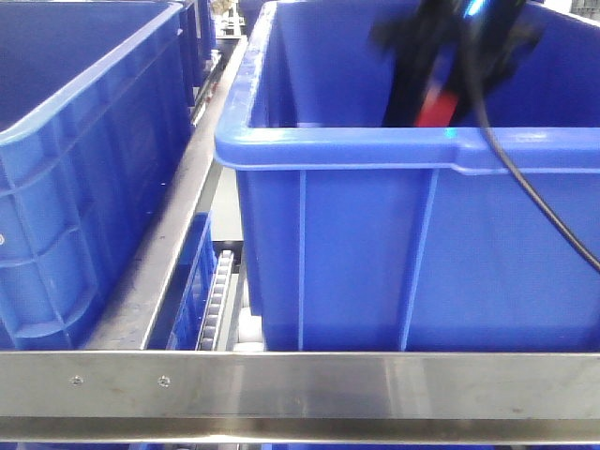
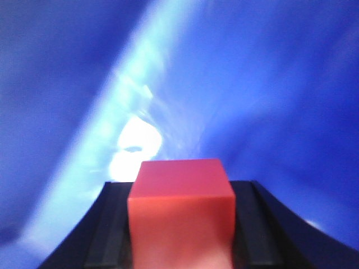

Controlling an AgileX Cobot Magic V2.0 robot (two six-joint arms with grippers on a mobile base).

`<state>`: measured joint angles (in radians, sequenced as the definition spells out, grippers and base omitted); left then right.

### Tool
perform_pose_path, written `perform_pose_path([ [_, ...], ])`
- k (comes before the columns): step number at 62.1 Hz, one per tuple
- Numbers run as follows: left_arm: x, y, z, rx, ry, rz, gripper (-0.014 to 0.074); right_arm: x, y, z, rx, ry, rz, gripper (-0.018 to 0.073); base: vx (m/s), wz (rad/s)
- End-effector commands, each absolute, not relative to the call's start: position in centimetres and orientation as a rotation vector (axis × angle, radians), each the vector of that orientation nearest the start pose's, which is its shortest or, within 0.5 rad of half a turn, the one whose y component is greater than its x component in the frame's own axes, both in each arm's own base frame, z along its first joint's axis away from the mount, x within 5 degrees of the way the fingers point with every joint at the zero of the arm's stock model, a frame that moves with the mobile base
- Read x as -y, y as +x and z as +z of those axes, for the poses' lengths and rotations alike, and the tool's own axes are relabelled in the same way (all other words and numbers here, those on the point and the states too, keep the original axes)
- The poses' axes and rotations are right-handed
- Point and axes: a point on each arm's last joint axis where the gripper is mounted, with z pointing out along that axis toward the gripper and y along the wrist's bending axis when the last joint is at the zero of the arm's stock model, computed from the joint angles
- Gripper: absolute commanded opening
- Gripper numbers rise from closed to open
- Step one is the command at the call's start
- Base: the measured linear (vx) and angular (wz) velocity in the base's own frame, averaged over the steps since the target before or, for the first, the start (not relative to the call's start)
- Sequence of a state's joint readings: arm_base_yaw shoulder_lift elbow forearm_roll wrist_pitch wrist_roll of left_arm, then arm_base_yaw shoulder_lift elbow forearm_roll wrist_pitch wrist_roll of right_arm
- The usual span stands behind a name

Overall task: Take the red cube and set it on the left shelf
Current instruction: 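Lower the right gripper with the red cube into the blue bin, then open the right gripper to release the red cube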

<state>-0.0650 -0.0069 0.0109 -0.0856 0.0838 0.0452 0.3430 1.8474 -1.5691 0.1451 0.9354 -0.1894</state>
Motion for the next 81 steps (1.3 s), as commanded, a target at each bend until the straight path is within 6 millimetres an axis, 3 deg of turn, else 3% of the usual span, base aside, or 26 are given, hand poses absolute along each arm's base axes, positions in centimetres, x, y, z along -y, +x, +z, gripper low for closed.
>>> perform_pose_path([
  [1,0.4,5.6,20.3,-1.497,0.018,-0.095,0.0101,-15.3,39.2,28.4,-2.593,-0.627,0.251,0.0084,0.00,0.00],
  [10,0.4,5.6,20.3,-1.497,0.018,-0.095,0.0101,-15.9,40.8,26.6,-2.639,-0.639,0.249,0.0084,0.00,0.00],
  [27,0.4,5.6,20.3,-1.497,0.018,-0.095,0.0102,-15.9,41.1,26.5,-2.621,-0.638,0.236,0.0108,0.00,0.00],
  [37,0.4,5.6,20.3,-1.497,0.018,-0.095,0.0101,-15.9,41.1,26.5,-2.621,-0.638,0.236,0.0267,0.00,0.00],
  [46,0.4,5.6,20.3,-1.497,0.018,-0.095,0.0101,-15.9,41.0,26.8,-2.622,-0.640,0.237,0.0475,0.00,0.00],
  [52,0.4,5.6,20.3,-1.497,0.018,-0.095,0.0102,-15.8,40.8,27.6,-2.602,-0.637,0.238,0.0526,0.00,0.00],
  [67,0.4,5.6,20.3,-1.497,0.018,-0.095,0.0102,-15.2,39.7,31.9,-2.462,-0.601,0.244,0.0522,0.00,0.00],
  [81,0.4,5.6,20.3,-1.497,0.018,-0.095,0.0102,-14.1,37.0,35.9,-2.322,-0.571,0.235,0.0375,0.00,0.00],
])
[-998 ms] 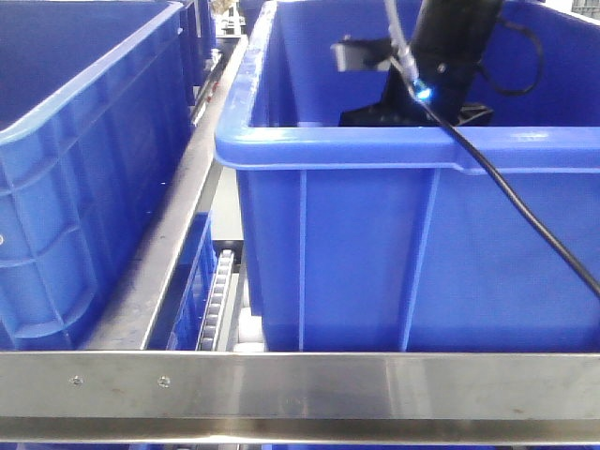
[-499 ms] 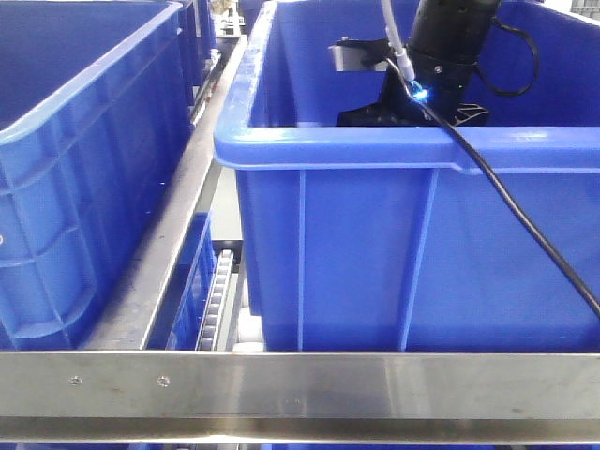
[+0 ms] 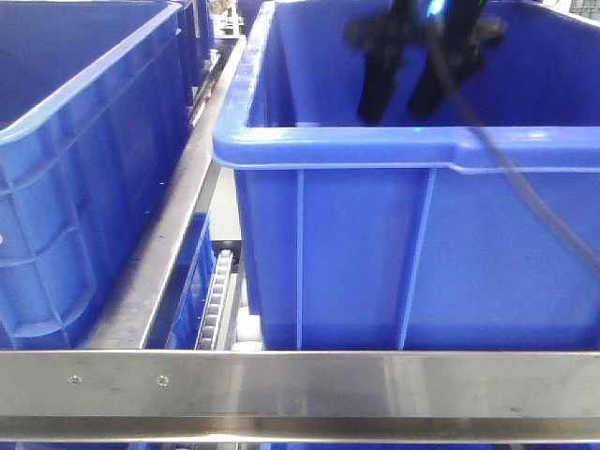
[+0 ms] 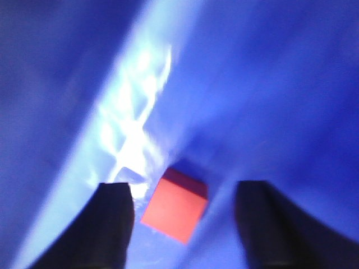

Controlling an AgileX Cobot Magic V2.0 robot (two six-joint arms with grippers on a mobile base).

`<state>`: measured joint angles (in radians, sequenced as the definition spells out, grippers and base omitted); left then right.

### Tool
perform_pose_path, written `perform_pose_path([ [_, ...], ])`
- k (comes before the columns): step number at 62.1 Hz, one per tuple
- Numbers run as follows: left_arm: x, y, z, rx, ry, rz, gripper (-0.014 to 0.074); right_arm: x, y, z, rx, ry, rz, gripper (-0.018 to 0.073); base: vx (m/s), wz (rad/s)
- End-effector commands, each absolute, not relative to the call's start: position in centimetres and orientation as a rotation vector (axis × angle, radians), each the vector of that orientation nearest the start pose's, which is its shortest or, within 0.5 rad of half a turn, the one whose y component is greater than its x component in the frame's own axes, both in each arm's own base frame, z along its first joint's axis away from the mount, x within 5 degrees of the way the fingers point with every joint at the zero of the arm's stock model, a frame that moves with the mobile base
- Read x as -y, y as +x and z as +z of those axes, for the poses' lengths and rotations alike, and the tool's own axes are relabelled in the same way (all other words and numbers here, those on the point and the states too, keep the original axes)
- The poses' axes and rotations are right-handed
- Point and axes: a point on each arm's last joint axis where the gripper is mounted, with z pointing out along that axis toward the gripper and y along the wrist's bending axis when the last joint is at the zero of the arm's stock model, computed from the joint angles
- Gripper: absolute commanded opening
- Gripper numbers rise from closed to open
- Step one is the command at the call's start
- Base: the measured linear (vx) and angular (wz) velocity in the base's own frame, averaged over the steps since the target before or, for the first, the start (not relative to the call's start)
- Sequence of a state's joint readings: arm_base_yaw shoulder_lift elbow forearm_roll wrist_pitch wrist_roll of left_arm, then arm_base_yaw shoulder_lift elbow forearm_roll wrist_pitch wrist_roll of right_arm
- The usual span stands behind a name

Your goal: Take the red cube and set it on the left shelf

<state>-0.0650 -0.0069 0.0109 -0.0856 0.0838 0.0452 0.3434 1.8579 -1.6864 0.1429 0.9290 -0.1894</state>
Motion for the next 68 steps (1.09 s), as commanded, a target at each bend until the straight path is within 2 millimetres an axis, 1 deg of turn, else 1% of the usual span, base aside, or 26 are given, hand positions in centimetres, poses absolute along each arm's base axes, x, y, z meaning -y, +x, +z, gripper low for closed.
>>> perform_pose_path([
  [1,0.4,5.6,20.3,-1.497,0.018,-0.095,0.0102,-14.0,36.7,36.1,-2.311,-0.568,0.235,0.0352,0.00,0.00],
  [4,0.4,5.6,20.3,-1.497,0.018,-0.095,0.0102,-13.6,35.7,36.9,-2.269,-0.554,0.236,0.0307,0.00,0.00],
  [5,0.4,5.6,20.3,-1.497,0.018,-0.095,0.0101,-13.4,35.3,36.8,-2.266,-0.551,0.235,0.0292,0.00,0.00],
  [11,0.4,5.6,20.3,-1.497,0.018,-0.095,0.0102,-12.5,32.9,37.7,-2.180,-0.521,0.235,0.0204,0.00,0.00],
  [12,0.4,5.6,20.3,-1.497,0.018,-0.095,0.0102,-12.3,32.5,37.4,-2.180,-0.518,0.234,0.0193,0.00,0.00],
  [16,0.4,5.6,20.3,-1.497,0.018,-0.095,0.0101,-11.7,30.9,37.4,-2.132,-0.499,0.232,0.0148,0.00,0.00],
  [17,0.4,5.6,20.3,-1.497,0.018,-0.095,0.0102,-11.5,30.3,37.7,-2.114,-0.493,0.232,0.0140,0.00,0.00],
  [19,0.4,5.6,20.3,-1.497,0.018,-0.095,0.0101,-11.1,29.4,37.1,-2.105,-0.488,0.229,0.0126,0.00,0.00],
  [20,0.4,5.6,20.3,-1.497,0.018,-0.095,0.0102,-11.0,29.3,37.2,-2.092,-0.483,0.229,0.0120,0.00,0.00],
  [23,0.4,5.6,20.3,-1.497,0.018,-0.095,0.0102,-10.5,27.8,37.1,-2.054,-0.470,0.228,0.0104,0.00,0.00],
  [24,0.4,5.6,20.3,-1.497,0.018,-0.095,0.0102,-10.3,27.3,36.7,-2.055,-0.467,0.227,0.0101,0.00,0.00],
  [27,0.4,5.6,20.3,-1.497,0.018,-0.095,0.0102,-9.7,26.0,36.4,-2.016,-0.453,0.225,0.0091,0.00,0.00],
  [28,0.4,5.6,20.3,-1.497,0.018,-0.095,0.0102,-9.6,25.6,36.6,-1.994,-0.446,0.225,0.0089,0.00,0.00],
  [29,0.4,5.6,20.3,-1.497,0.018,-0.095,0.0101,-9.4,25.1,36.1,-1.994,-0.444,0.224,0.0086,0.00,0.00],
  [30,0.4,5.6,20.3,-1.497,0.018,-0.095,0.0101,-9.1,24.5,36.3,-1.974,-0.439,0.224,0.0084,0.00,0.00],
  [32,0.4,5.6,20.3,-1.497,0.018,-0.095,0.0102,-8.8,23.5,35.6,-1.962,-0.432,0.222,0.0084,0.00,0.00],
  [37,0.4,5.6,20.3,-1.497,0.018,-0.095,0.0101,-7.8,21.1,35.3,-1.887,-0.409,0.221,0.0084,0.00,0.00],
  [39,0.4,5.6,20.3,-1.497,0.018,-0.095,0.0102,-7.5,20.1,34.7,-1.874,-0.403,0.220,0.0084,0.00,0.00],
  [44,0.4,5.6,20.3,-1.497,0.018,-0.095,0.0101,-6.5,17.7,34.3,-1.792,-0.380,0.220,0.0084,0.00,0.00],
  [45,0.4,5.6,20.3,-1.497,0.018,-0.095,0.0102,-6.3,17.3,33.9,-1.788,-0.378,0.219,0.0084,0.00,0.00],
  [47,0.4,5.6,20.3,-1.497,0.018,-0.095,0.0101,-5.9,16.2,33.5,-1.764,-0.370,0.220,0.0084,0.00,0.00],
  [48,0.4,5.6,20.3,-1.497,0.018,-0.095,0.0101,-5.8,15.9,33.6,-1.746,-0.366,0.221,0.0084,0.00,0.00],
  [50,0.4,5.6,20.3,-1.497,0.018,-0.095,0.0102,-5.4,14.9,33.1,-1.724,-0.359,0.221,0.0084,0.00,0.00],
  [52,0.4,5.6,20.3,-1.497,0.018,-0.095,0.0101,-5.1,14.1,33.1,-1.697,-0.353,0.223,0.0084,0.00,0.00],
  [60,0.4,5.6,20.3,-1.497,0.018,-0.095,0.0101,-4.0,10.8,32.2,-1.621,-0.333,0.236,0.0084,0.00,0.00],
  [68,0.4,5.6,20.3,-1.497,0.018,-0.095,0.0102,-3.2,8.6,32.0,-1.539,-0.314,0.247,0.0084,0.00,0.00],
])
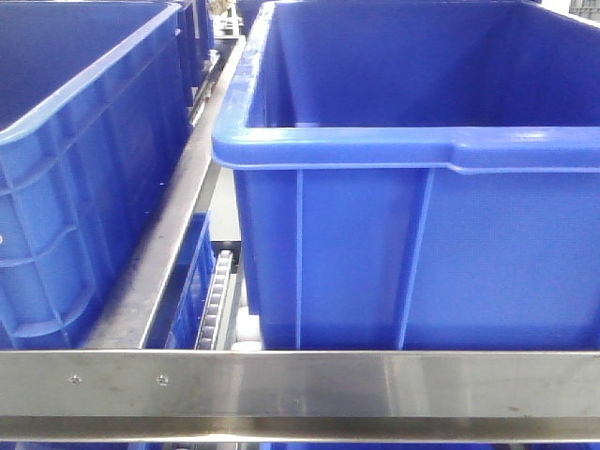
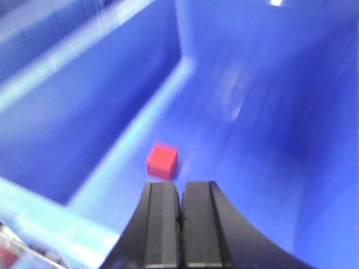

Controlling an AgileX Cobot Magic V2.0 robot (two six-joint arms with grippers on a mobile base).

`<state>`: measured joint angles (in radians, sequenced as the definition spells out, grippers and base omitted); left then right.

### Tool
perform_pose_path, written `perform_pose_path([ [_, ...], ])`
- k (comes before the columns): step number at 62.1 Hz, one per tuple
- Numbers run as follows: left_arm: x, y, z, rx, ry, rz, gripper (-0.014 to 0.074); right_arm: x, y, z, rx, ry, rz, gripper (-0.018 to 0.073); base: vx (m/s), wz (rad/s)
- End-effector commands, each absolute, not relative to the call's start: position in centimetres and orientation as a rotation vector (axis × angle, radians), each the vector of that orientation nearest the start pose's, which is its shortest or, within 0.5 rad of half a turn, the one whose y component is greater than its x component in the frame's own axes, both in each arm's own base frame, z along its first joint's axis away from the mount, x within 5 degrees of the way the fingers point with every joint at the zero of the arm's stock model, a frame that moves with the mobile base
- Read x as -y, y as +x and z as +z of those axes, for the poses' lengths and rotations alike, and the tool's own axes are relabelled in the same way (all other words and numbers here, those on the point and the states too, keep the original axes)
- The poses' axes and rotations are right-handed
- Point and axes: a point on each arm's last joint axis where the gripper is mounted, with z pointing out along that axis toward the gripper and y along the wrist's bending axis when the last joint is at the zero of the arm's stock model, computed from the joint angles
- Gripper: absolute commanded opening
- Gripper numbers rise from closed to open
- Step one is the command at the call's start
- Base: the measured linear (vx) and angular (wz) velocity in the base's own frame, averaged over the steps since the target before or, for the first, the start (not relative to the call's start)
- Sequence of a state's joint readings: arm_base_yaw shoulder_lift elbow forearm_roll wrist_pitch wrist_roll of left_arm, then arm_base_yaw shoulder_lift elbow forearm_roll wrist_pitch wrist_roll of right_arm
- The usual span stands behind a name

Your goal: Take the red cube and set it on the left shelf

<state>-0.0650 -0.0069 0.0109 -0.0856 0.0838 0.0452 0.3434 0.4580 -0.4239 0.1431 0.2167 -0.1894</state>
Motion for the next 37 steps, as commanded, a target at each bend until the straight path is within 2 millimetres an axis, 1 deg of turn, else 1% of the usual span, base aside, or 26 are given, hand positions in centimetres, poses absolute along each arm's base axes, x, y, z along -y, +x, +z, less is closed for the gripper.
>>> perform_pose_path([
  [1,0.4,5.6,20.3,-1.497,0.018,-0.095,0.0102,-3.1,8.4,32.0,-1.534,-0.313,0.248,0.0084,0.00,0.00],
  [8,0.4,5.6,20.3,-1.497,0.018,-0.095,0.0102,-2.8,7.3,32.3,-1.483,-0.303,0.251,0.0084,0.00,0.00],
  [37,0.4,5.6,20.3,-1.497,0.018,-0.095,0.0101,-2.8,7.4,32.3,-1.480,-0.302,0.251,0.0084,0.00,0.00],
])
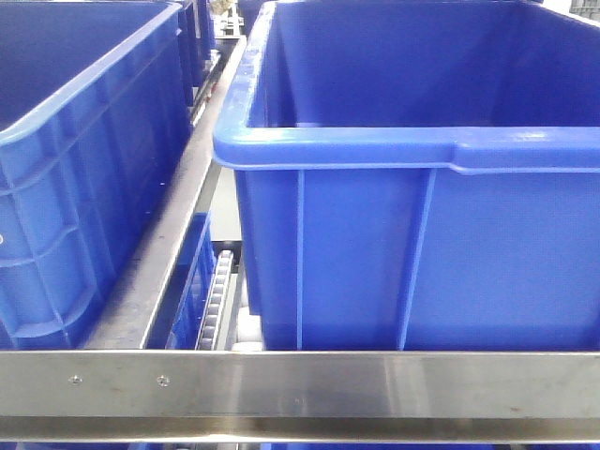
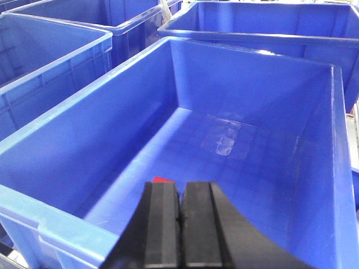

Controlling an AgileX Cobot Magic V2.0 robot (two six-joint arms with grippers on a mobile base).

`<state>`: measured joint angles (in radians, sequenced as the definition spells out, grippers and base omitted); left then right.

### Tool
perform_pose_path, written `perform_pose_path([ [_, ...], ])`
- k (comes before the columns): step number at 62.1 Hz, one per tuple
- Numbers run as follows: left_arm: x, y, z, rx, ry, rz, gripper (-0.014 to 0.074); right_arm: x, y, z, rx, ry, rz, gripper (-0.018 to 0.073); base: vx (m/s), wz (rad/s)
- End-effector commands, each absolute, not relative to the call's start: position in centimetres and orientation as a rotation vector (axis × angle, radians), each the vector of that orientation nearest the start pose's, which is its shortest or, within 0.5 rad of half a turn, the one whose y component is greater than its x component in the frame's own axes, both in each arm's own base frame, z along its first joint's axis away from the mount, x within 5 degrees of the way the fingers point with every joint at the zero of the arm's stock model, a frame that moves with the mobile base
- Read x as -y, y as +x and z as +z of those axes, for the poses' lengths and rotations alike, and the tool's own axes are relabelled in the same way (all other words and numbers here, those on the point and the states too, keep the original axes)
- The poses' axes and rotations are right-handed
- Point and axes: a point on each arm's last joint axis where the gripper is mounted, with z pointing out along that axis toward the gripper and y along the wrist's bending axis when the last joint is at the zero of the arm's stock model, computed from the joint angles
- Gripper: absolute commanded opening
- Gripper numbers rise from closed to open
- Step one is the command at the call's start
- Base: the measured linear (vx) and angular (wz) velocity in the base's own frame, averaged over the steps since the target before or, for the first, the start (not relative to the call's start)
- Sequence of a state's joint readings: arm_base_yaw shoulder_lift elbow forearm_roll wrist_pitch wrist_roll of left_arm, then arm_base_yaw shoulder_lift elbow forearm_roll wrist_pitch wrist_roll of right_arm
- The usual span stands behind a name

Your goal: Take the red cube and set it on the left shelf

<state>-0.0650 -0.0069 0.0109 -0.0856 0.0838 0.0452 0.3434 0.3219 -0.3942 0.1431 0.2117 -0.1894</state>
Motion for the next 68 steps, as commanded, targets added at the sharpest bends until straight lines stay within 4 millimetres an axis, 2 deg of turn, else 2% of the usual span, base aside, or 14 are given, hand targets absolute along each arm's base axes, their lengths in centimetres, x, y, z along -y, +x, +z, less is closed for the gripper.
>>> perform_pose_path([
  [1,0.4,5.6,20.3,-1.497,0.018,-0.095,0.0101,-2.8,7.4,32.3,-1.480,-0.302,0.251,0.0084,0.00,0.00],
  [12,0.4,5.6,20.3,-1.497,0.018,-0.095,0.0102,-2.3,7.6,31.6,-1.508,-0.252,0.194,0.0084,0.00,0.00],
  [19,0.4,5.6,20.3,-1.497,0.018,-0.095,0.0102,-1.4,7.8,30.4,-1.544,-0.132,0.137,0.0084,-0.01,-0.07],
  [37,0.4,5.6,20.3,-1.497,0.018,-0.095,0.0101,0.4,5.9,24.8,-1.535,0.114,0.004,0.0084,0.00,-0.01],
  [46,0.4,5.6,20.3,-1.497,0.018,-0.095,0.0102,0.5,5.2,22.1,-1.502,0.161,0.015,0.0084,0.02,0.12],
  [51,0.4,5.6,20.3,-1.497,0.018,-0.095,0.0102,0.5,5.4,20.7,-1.503,0.193,0.040,0.0084,0.00,0.00],
  [68,0.4,5.6,20.3,-1.497,0.018,-0.095,0.0102,0.6,5.4,20.8,-1.506,0.180,0.024,0.0084,0.00,0.00],
])
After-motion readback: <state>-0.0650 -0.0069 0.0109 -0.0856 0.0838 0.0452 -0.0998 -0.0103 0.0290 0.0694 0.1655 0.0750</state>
